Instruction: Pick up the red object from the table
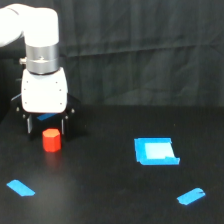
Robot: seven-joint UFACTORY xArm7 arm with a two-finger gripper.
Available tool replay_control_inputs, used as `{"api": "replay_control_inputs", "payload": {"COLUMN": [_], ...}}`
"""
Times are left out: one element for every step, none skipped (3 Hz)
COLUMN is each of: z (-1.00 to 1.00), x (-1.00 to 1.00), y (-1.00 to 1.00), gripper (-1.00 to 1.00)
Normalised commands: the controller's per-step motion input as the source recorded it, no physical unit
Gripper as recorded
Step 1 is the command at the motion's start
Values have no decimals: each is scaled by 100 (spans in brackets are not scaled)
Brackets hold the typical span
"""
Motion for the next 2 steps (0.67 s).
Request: {"api": "replay_control_inputs", "payload": {"z": [-17, 40], "x": [-4, 10], "y": [-48, 7], "gripper": [-38, -99]}}
